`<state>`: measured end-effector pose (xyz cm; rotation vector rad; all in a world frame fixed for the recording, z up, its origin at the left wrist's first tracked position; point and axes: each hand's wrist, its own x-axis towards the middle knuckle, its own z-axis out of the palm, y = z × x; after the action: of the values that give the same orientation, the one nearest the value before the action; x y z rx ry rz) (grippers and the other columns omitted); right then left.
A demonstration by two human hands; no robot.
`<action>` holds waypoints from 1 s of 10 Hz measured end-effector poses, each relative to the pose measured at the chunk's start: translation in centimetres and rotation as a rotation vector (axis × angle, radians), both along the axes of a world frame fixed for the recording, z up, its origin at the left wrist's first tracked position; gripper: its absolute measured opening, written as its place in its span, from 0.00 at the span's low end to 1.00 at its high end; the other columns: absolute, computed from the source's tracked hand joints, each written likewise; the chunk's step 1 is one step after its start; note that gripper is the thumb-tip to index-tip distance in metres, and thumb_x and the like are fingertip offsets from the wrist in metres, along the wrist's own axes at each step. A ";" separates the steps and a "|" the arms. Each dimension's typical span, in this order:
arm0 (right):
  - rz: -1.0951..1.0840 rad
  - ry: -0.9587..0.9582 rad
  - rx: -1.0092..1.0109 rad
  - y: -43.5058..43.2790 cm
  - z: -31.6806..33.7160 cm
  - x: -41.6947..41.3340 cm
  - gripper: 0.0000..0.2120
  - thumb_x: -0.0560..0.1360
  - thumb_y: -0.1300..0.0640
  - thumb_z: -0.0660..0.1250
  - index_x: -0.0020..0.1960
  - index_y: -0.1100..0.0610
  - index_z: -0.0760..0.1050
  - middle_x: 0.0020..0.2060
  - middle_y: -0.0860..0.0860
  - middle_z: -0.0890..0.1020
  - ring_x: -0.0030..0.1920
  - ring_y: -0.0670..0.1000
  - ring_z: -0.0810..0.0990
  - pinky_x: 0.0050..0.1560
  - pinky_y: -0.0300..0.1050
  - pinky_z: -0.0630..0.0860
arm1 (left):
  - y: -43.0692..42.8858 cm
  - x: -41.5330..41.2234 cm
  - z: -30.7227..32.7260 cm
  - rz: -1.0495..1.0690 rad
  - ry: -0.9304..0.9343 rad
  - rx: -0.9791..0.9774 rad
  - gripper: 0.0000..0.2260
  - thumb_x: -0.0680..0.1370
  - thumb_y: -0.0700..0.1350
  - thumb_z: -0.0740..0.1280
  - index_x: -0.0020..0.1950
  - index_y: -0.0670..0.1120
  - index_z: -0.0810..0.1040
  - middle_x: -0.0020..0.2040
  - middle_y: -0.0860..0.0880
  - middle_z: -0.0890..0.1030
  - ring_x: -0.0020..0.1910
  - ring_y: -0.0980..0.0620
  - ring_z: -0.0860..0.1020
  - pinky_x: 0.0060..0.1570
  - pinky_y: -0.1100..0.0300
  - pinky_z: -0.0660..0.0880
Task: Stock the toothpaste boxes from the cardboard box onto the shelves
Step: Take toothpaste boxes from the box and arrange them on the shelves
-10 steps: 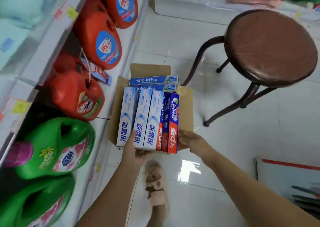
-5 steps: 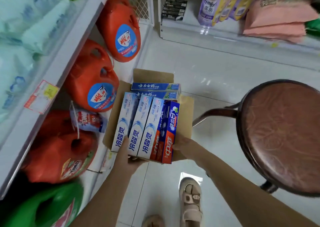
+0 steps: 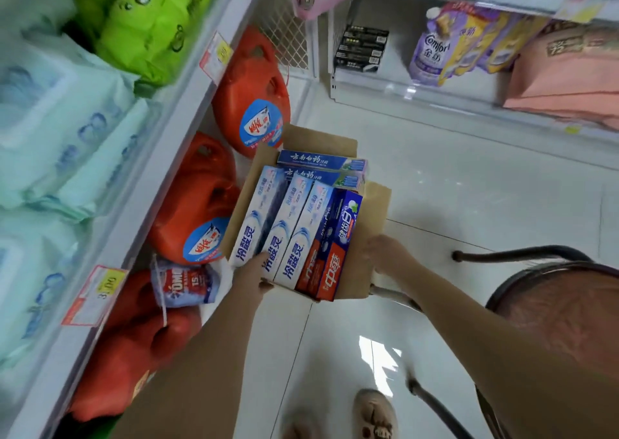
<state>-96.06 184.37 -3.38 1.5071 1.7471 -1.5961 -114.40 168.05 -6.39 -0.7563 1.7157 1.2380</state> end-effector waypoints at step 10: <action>-0.732 -0.444 -0.146 2.9 -2.4 -11.2 0.21 0.72 0.59 0.70 0.61 0.63 0.67 0.54 0.60 0.80 0.52 0.59 0.80 0.47 0.50 0.77 | 5.4 -8.0 1.0 -1.383 0.613 -0.158 0.48 0.71 0.42 0.74 0.78 0.52 0.41 0.68 0.40 0.68 0.62 0.45 0.71 0.60 0.56 0.70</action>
<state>-107.28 187.28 -5.74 2.3546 0.8570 -1.4520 -122.44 173.42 -5.44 0.8011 2.1254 0.3114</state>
